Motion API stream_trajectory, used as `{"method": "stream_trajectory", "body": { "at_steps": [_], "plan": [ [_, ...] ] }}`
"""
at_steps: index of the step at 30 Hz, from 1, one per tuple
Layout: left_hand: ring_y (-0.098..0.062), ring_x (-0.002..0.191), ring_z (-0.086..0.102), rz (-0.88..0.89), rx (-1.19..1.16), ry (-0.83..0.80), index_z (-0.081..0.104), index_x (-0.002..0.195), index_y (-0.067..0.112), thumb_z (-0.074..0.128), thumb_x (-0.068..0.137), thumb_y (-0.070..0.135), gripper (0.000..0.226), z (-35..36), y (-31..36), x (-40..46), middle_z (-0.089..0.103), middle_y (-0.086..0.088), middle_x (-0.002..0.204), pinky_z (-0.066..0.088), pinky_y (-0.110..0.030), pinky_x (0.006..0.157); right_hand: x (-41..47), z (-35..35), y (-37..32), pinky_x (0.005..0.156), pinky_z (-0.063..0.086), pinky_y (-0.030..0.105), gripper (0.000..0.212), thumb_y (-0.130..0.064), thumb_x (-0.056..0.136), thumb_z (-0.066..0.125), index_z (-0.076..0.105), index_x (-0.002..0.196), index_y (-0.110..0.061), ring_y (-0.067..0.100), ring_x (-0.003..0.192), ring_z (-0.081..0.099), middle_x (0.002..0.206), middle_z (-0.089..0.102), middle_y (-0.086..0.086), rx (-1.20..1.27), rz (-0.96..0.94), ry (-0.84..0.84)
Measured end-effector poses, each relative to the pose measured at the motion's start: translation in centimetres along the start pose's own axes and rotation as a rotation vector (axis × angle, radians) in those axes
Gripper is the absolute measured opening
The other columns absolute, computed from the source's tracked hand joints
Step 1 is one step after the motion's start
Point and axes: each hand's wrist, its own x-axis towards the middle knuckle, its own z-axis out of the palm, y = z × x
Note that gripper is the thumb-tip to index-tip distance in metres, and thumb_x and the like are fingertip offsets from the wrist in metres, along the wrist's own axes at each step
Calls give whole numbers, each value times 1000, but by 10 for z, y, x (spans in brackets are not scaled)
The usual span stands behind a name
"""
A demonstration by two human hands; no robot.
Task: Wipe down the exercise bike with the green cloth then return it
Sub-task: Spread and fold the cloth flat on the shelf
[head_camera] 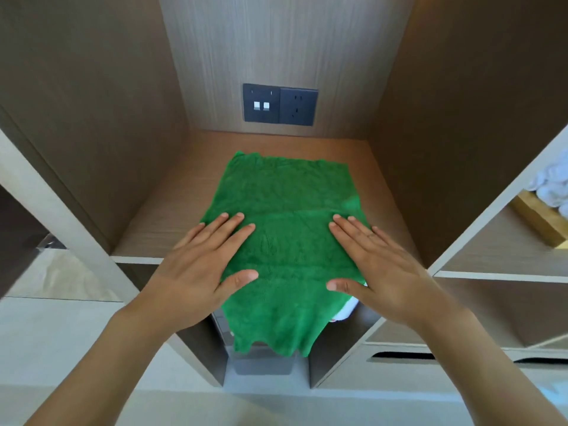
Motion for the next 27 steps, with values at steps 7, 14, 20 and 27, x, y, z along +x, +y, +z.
{"method": "stream_trajectory", "body": {
  "at_steps": [7, 14, 20, 27],
  "plan": [
    [-17, 164, -3, 47, 155, 28, -11, 165, 28, 16, 107, 54, 69, 2, -1, 3, -7, 6, 176, 7, -37, 131, -4, 0, -5, 132, 18, 43, 73, -63, 106, 16, 17, 168, -25, 16, 163, 12, 176, 11, -5, -43, -68, 131],
    [-30, 110, 75, 112, -81, 470, 80, 115, 12, 69, 96, 23, 25, -17, 2, -27, 75, -4, 126, 60, -44, 92, -17, -5, -9, 84, 56, 49, 29, -25, 105, 60, 77, 114, -3, 33, 97, 66, 110, 71, 10, 204, -97, 573],
    [-13, 69, 65, 18, -403, 662, 81, 85, 15, 73, 92, 43, 31, -65, 5, -43, 68, 9, 77, 51, -32, 62, -24, -41, -11, 71, 47, 20, 10, -10, 103, 69, 78, 106, -7, 10, 79, 63, 92, 68, -4, 471, -108, 741],
    [-11, 89, 75, -19, -652, 798, 80, 102, 29, 73, 89, 25, 15, -113, 12, -66, 78, 15, 98, 62, -27, 78, -30, -94, -27, 80, 48, 10, 17, -12, 101, 63, 76, 108, -21, 11, 98, 70, 101, 71, -16, 593, -164, 865]
  ]
}}
